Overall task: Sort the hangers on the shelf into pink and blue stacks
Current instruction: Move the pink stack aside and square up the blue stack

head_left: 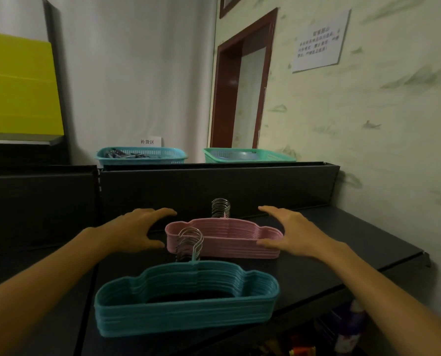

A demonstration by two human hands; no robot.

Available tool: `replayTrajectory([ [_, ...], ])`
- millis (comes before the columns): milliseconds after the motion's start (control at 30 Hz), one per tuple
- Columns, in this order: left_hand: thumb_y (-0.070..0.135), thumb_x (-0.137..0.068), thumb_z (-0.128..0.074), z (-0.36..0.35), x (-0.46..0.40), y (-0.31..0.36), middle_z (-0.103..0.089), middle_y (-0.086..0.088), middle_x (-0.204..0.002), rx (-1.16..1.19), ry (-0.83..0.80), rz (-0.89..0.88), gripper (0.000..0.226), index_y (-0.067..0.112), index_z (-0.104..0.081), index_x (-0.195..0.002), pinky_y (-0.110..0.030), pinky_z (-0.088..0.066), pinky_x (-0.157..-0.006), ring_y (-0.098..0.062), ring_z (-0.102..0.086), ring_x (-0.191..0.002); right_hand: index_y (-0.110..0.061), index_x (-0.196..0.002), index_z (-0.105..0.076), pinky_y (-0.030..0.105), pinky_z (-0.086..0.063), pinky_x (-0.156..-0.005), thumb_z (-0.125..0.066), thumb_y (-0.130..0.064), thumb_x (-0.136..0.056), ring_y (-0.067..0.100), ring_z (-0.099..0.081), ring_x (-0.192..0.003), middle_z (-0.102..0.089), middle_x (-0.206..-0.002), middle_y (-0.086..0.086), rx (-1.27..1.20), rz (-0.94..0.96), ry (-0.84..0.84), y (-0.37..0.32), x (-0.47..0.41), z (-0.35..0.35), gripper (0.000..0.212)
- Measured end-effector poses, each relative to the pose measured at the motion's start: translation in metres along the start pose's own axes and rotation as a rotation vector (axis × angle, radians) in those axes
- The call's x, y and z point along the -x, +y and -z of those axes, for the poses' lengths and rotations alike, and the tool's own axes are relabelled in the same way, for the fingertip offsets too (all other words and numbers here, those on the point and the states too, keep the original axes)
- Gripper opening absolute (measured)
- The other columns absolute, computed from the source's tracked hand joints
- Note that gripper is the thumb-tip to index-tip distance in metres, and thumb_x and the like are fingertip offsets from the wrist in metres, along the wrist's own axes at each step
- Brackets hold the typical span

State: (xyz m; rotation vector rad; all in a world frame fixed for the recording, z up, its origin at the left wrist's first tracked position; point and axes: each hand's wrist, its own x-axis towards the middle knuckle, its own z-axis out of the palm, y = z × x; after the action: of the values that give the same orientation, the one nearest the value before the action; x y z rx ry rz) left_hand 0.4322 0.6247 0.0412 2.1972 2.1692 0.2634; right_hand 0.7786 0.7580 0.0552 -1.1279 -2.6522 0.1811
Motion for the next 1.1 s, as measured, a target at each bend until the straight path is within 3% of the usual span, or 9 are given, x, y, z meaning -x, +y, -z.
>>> replayTrajectory([
  [100, 0.055, -0.077, -0.067, -0.013, -0.021, -0.005, -0.036, 0.002, -0.145, 0.014, -0.036, -0.027, 0.089, 0.045, -0.010, -0.145, -0.041, -0.033, -0.110, -0.019, -0.034, -0.132, -0.046, -0.147, -0.018, 0.046, -0.041, -0.102, -0.068, -0.065, -0.073, 0.022, -0.040, -0.131, -0.043, -0.143, 0.001, 0.029, -0.026, -0.062, 0.013, -0.016, -0.009, 0.092],
  [267, 0.051, -0.076, -0.070, -0.032, -0.051, -0.012, -0.038, 0.010, -0.135, 0.080, -0.101, -0.104, 0.090, 0.057, -0.005, -0.139, -0.038, -0.035, -0.107, -0.013, -0.037, -0.124, -0.052, -0.145, -0.013, 0.047, -0.042, -0.100, -0.070, -0.070, -0.065, 0.020, -0.043, -0.125, -0.046, -0.135, -0.001, 0.010, -0.058, -0.149, 0.031, -0.036, -0.032, 0.100],
  [467, 0.039, -0.076, -0.076, -0.035, -0.076, -0.005, -0.043, 0.008, -0.136, 0.174, -0.141, -0.138, 0.092, 0.042, -0.015, -0.145, -0.026, -0.037, -0.103, -0.008, -0.044, -0.121, -0.050, -0.145, -0.017, 0.043, -0.042, -0.102, -0.066, -0.079, -0.054, 0.015, -0.046, -0.123, -0.048, -0.138, -0.006, -0.053, -0.033, -0.179, 0.047, -0.052, -0.051, 0.107],
  [600, 0.032, -0.075, -0.078, -0.039, -0.093, -0.008, -0.049, 0.006, -0.134, 0.206, -0.179, -0.127, 0.094, 0.044, -0.016, -0.145, -0.032, -0.045, -0.101, -0.009, -0.051, -0.118, -0.051, -0.144, -0.021, 0.042, -0.042, -0.105, -0.062, -0.088, -0.049, 0.014, -0.045, -0.128, -0.047, -0.142, -0.008, -0.108, 0.015, -0.177, 0.056, -0.066, -0.054, 0.110],
  [833, 0.031, -0.072, -0.080, -0.045, -0.105, -0.017, -0.055, 0.008, -0.127, 0.203, -0.197, -0.113, 0.095, 0.053, -0.018, -0.140, -0.034, -0.051, -0.095, -0.007, -0.057, -0.111, -0.049, -0.140, -0.032, 0.033, -0.042, -0.104, -0.080, -0.060, -0.058, 0.007, -0.049, -0.119, -0.052, -0.133, -0.013, -0.162, 0.081, -0.212, 0.061, -0.082, -0.057, 0.096],
  [967, 0.027, -0.073, -0.079, -0.049, -0.106, -0.020, -0.053, 0.008, -0.130, 0.214, -0.216, -0.104, 0.096, 0.059, -0.015, -0.137, -0.035, -0.054, -0.089, -0.009, -0.059, -0.110, -0.050, -0.140, -0.031, 0.034, -0.044, -0.102, -0.080, -0.061, -0.058, 0.008, -0.051, -0.117, -0.053, -0.132, -0.012, -0.181, 0.092, -0.206, 0.066, -0.084, -0.059, 0.097],
  [1100, 0.029, -0.079, -0.074, -0.048, -0.102, -0.012, -0.041, 0.004, -0.139, 0.185, -0.242, -0.105, 0.096, 0.056, -0.005, -0.140, -0.038, -0.048, -0.099, -0.013, -0.049, -0.121, -0.053, -0.142, -0.022, 0.033, -0.043, -0.103, -0.081, -0.054, -0.064, 0.005, -0.047, -0.120, -0.048, -0.135, -0.013, -0.209, 0.113, -0.256, 0.067, -0.082, -0.062, 0.098],
])
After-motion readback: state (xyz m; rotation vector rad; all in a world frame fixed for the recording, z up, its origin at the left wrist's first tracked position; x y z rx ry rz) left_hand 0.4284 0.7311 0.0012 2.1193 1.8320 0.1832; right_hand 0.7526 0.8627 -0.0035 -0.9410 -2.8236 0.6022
